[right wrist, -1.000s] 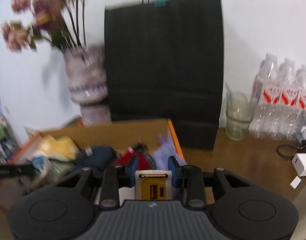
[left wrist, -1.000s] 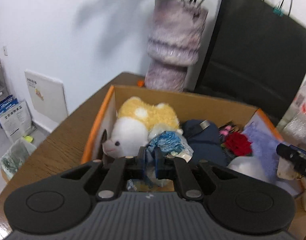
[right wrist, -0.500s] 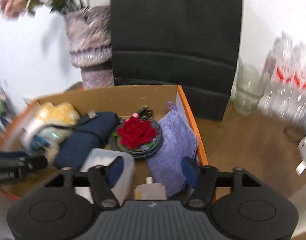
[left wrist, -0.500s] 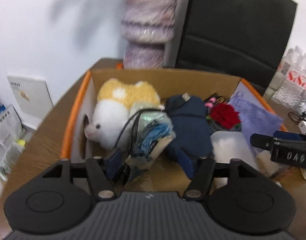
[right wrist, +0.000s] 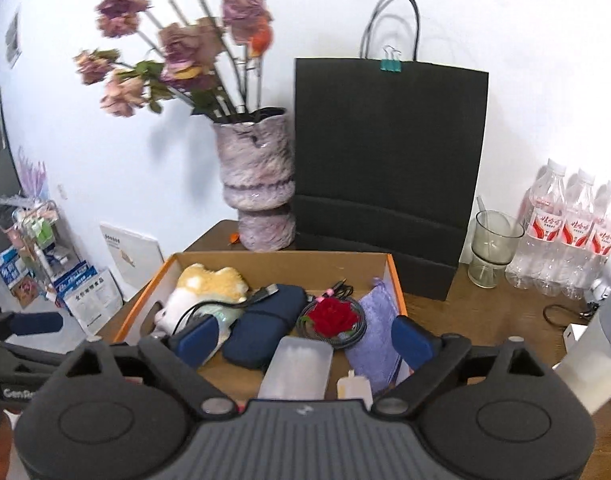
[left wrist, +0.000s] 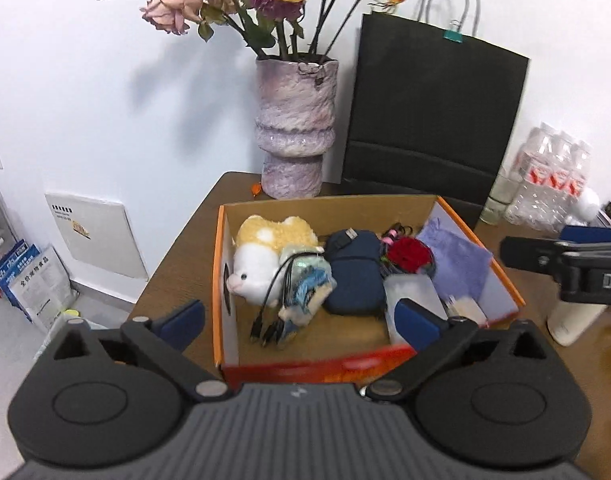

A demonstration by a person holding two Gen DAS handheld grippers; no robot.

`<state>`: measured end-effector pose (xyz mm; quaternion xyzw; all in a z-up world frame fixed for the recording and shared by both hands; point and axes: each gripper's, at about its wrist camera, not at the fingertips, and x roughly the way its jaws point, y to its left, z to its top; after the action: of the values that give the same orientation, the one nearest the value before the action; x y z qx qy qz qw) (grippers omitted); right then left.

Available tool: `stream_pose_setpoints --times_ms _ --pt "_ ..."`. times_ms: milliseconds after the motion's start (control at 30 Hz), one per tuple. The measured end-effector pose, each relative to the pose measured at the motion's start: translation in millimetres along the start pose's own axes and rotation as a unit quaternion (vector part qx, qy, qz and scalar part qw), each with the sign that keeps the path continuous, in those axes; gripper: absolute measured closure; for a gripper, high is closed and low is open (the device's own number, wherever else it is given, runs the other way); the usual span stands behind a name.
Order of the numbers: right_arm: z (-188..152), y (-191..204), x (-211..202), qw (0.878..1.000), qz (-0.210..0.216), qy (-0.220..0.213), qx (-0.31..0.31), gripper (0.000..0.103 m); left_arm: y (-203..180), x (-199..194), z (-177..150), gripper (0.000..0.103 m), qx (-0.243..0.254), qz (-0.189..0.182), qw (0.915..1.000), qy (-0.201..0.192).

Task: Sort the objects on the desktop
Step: 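Move both tools back toward the caps and sponge on the table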

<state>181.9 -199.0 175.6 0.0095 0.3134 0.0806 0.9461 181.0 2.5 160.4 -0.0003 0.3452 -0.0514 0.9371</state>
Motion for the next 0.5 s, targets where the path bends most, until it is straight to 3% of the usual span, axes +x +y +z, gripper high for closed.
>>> stream_pose_setpoints --times_ms 100,167,333,500 --pt "-16.5 7.0 -10.9 1.0 0.013 -0.016 0.004 0.01 0.0 -13.4 -16.9 0.0 -0.004 0.017 0.9998 -0.004" --pt "-32.2 8.3 -20.4 0.999 0.031 -0.043 0.014 0.01 1.0 -28.3 -29.4 0.0 -0.011 0.028 0.999 -0.033" --pt "-79.8 15.1 -45.0 0.995 0.045 -0.082 0.024 0.01 0.9 -60.4 -62.9 0.0 -0.013 0.016 0.9974 -0.069" --pt "-136.1 20.3 -68.4 0.995 0.023 -0.082 0.044 0.009 -3.3 -75.5 -120.1 0.0 -0.013 -0.011 0.9972 -0.073"
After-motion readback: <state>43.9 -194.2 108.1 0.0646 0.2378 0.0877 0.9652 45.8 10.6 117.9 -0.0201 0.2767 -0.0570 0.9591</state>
